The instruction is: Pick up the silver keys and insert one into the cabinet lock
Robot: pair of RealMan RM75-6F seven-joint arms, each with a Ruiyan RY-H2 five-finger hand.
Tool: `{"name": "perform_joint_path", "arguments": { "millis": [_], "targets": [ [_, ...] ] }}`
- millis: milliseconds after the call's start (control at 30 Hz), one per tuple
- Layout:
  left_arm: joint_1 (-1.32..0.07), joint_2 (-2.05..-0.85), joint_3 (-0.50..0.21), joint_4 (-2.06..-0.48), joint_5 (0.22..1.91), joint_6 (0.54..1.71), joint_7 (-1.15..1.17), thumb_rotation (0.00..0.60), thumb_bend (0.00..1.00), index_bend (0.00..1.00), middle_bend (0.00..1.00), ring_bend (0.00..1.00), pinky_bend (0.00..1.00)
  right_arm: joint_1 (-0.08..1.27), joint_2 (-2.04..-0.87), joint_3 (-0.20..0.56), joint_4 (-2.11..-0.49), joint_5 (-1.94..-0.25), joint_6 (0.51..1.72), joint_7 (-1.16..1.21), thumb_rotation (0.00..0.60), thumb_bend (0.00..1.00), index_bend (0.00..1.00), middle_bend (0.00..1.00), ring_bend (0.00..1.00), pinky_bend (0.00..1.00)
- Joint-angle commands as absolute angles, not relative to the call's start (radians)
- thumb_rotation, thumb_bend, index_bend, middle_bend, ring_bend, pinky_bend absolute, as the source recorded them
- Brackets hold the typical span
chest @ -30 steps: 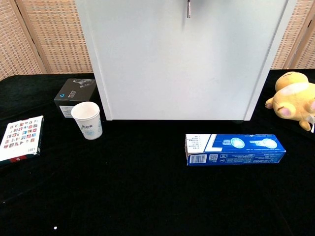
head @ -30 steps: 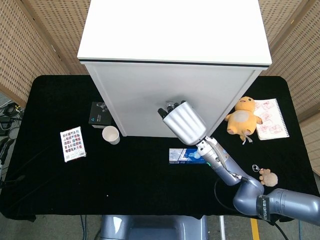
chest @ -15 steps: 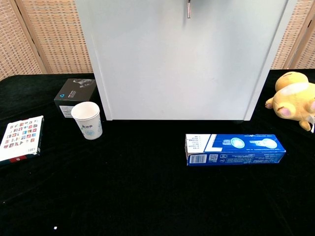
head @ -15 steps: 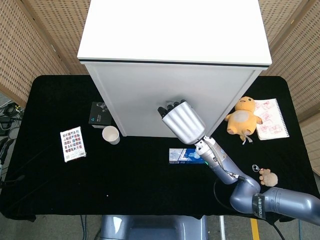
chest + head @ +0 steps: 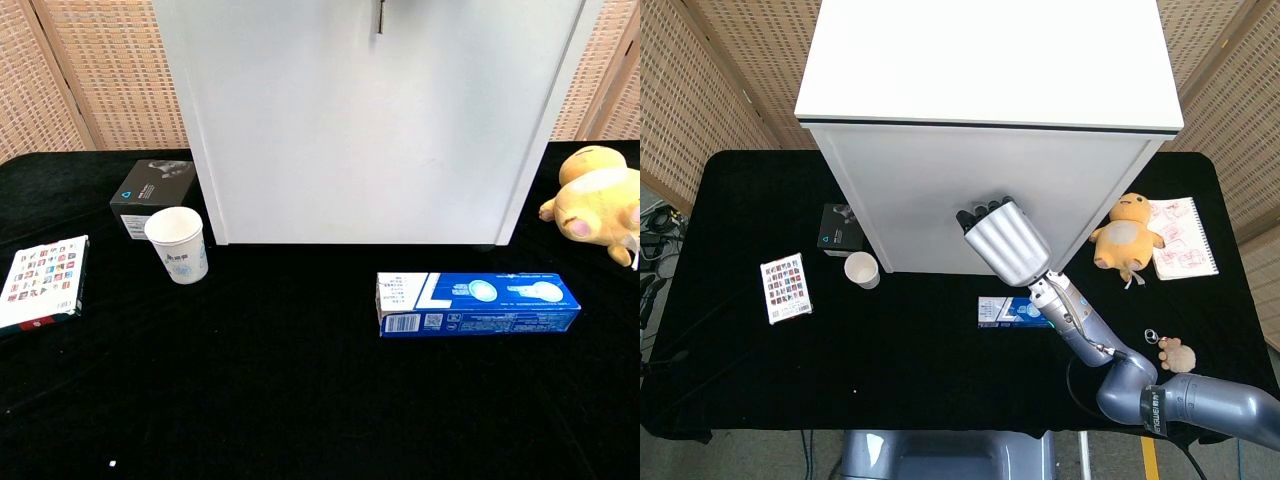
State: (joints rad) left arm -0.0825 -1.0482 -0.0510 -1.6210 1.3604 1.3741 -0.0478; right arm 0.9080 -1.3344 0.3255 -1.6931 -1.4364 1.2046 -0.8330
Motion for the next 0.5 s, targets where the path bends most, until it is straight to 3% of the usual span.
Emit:
{"name": "perform_joint_path", "arguments": {
  "millis": [33,500],
  "targets": [
    [-0.083,-1.048,-0.051,-1.621,1.360,1.374,-0.047,0.600,0.00,0.00,0.00,0.00,0.00,0.909,-1.334,0.325,-1.690,-1.437,1.206,-0.839,0.600,0.60,0.72,0.88,0.89,1.00],
    [-0.082,-1.049,-0.049,-1.625,1.365,1.377,-0.044,0.600,0.00,0.00,0.00,0.00,0.00,0.908,-1.320,0.325,-1.692,-1.449,1.214,-0.850,0.600,0.59,0.71,0.88,0.89,1.00]
  ]
}}
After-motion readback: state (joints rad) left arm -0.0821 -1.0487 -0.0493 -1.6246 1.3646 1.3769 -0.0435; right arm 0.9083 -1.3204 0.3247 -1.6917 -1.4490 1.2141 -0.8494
